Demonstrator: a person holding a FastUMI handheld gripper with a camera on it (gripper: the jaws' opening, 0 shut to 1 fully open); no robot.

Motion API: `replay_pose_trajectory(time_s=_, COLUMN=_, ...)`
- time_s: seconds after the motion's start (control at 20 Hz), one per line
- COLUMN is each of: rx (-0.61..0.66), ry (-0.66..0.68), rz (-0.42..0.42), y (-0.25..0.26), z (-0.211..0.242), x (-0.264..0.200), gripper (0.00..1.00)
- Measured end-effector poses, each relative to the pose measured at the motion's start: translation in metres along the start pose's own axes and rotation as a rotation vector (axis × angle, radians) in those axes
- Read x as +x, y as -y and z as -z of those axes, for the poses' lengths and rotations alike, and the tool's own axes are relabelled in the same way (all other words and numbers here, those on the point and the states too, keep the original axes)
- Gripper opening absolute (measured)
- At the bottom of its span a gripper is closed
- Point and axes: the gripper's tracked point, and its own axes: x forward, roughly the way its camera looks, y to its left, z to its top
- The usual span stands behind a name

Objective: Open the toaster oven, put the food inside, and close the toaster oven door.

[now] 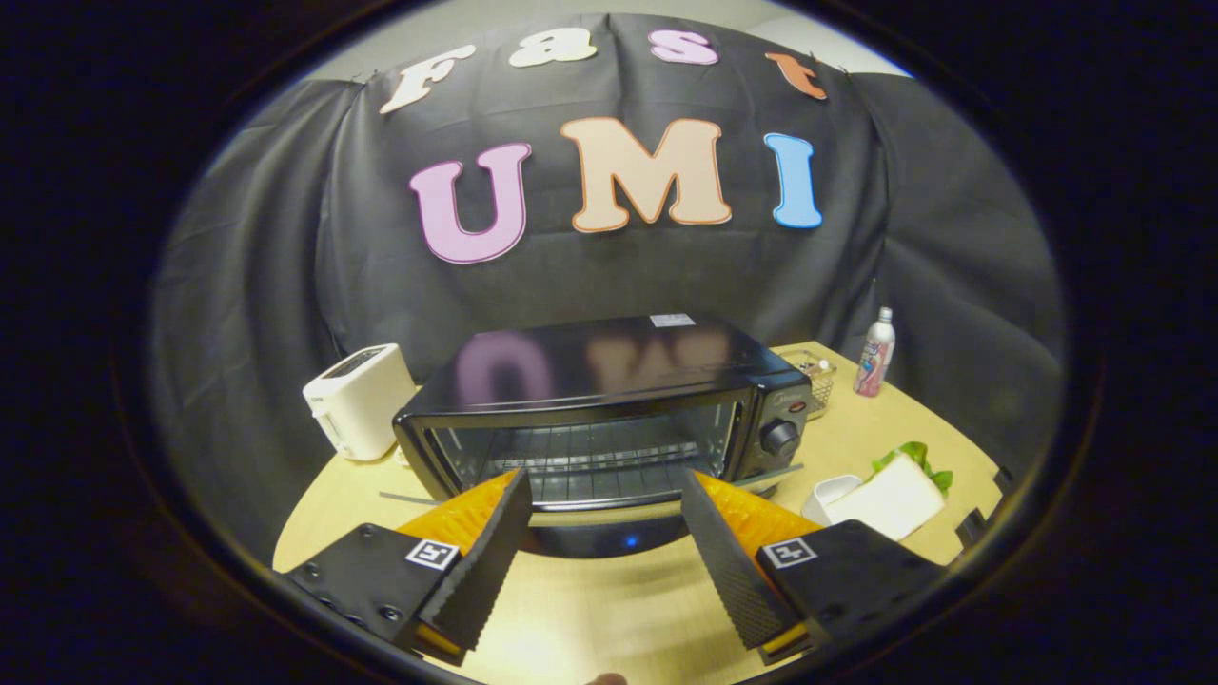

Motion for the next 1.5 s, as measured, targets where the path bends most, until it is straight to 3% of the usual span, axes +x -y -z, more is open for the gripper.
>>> replay_pose_trajectory(time_s=0.75, rx=-0.056, ry=-0.062, rz=0.002, y=0.004, z=0.017, x=-0.015, gripper=1.00)
replay_pose_trajectory(time_s=1.25, rx=-0.187, ry=-0.291, rz=0.023, y=0.015, z=0.113, x=-0.034, gripper=0.99)
replay_pose_trajectory(time_s=1.5, rx=-0.135, ry=-0.347, rz=0.037, y=0.017, z=0.135, x=-0.032, gripper=0.99)
